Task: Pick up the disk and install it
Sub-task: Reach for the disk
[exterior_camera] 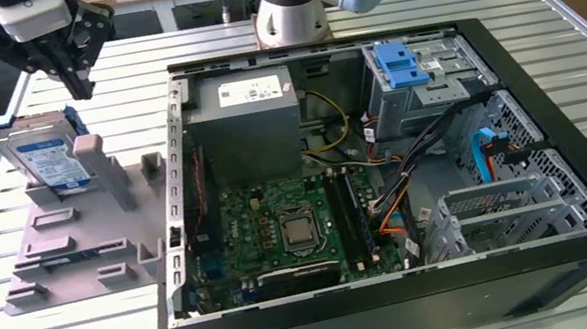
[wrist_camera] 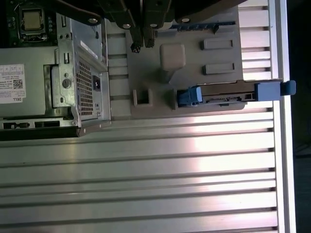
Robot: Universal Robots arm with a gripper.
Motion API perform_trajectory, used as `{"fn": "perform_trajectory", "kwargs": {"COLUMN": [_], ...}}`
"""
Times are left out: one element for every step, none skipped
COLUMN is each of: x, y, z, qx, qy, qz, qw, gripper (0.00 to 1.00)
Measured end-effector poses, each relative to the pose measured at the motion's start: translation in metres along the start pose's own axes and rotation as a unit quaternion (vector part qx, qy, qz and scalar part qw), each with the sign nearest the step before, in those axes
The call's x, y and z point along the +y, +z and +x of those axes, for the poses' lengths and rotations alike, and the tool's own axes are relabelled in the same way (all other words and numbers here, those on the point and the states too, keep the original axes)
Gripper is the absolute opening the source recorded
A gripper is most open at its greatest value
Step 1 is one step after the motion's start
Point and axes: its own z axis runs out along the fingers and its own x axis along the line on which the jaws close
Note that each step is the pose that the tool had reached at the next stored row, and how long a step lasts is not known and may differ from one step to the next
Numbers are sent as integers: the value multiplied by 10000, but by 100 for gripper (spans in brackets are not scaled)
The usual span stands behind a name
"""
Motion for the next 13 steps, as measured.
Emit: {"fn": "perform_trajectory", "kwargs": {"x": [4, 8, 11, 15, 19, 25, 29, 32, 35, 38, 41, 45, 49], "y": [2, 4, 6, 9, 10, 13, 14, 15, 16, 18, 20, 22, 24], "z": [25, 49, 70, 88, 102, 114, 127, 142, 158, 176, 191, 206, 223], "qx": [0, 0, 0, 0, 0, 1, 3, 5, 5, 6, 6, 7, 7], "qy": [0, 0, 0, 0, 0, 0, 0, 0, 0, 0, 0, 0, 0], "qz": [0, 0, 0, 0, 0, -1, 0, 1, 1, 1, 1, 1, 1], "qw": [10000, 10000, 10000, 10000, 10000, 10000, 10000, 10000, 10000, 10000, 10000, 10000, 10000], "gripper": [15, 15, 15, 15, 15, 15, 15, 15, 15, 15, 15, 15, 15]}}
